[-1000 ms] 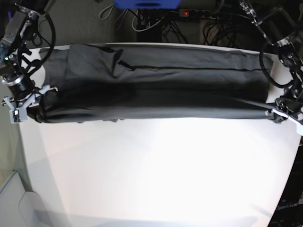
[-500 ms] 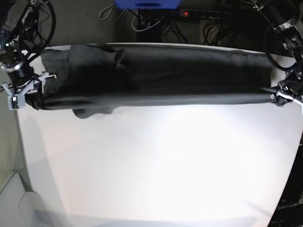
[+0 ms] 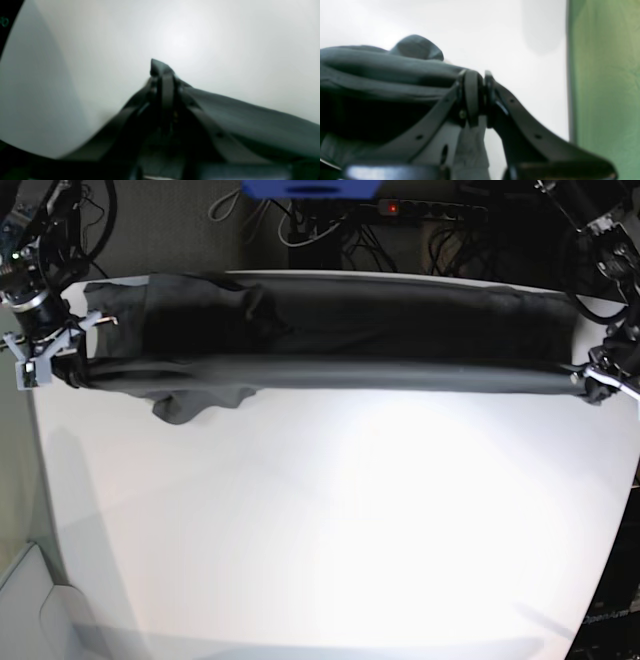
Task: Layout the t-shirt on the table in an organized manner, then fold the t-shirt properly
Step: 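Lift the hem with both grippers and fold it over onto the collar fold, then lower the folded hem and open both grippers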
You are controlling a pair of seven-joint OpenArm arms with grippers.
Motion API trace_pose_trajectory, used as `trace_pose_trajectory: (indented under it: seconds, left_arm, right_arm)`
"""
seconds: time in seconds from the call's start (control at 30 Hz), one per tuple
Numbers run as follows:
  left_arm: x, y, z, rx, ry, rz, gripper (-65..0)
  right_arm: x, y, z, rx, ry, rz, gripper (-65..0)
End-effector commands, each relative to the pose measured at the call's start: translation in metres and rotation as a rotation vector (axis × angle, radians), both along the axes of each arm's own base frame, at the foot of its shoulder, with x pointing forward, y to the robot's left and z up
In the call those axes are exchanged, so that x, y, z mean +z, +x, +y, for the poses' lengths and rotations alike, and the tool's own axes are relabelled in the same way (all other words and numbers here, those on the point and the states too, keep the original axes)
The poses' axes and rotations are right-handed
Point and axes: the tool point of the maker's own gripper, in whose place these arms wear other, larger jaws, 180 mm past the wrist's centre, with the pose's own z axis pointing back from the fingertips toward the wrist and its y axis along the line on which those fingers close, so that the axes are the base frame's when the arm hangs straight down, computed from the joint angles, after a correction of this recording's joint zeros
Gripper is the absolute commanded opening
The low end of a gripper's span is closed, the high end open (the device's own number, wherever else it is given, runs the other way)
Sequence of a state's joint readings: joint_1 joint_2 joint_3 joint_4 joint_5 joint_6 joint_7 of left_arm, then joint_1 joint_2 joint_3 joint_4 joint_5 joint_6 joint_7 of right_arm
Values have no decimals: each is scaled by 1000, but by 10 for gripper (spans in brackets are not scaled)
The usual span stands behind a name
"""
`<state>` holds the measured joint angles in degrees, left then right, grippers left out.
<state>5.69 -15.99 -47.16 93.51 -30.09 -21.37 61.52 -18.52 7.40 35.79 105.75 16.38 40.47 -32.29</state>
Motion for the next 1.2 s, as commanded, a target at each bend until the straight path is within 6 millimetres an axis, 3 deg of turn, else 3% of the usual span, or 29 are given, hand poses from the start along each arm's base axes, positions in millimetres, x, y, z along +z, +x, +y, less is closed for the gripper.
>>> trace_pose_trajectory:
  seconds: [0.0,0.2,0.7,1.17]
  left_arm:
    - [17,6,7,0,37,-38,-647]
    - [7,-3,2,-16,14,45,-647]
    - [-14,-28,-5,-40,-21,203,-647]
    - [-25,-46,-3,-36,-11,257,-648]
  right_arm:
    - [15,3,-1,5,-15,-48,-621]
    - [16,-4,11,6,-1,-50,-621]
    - [-3,-27,12,1,4,30,-622]
    - [-24,-61,18,-15,30,119,-622]
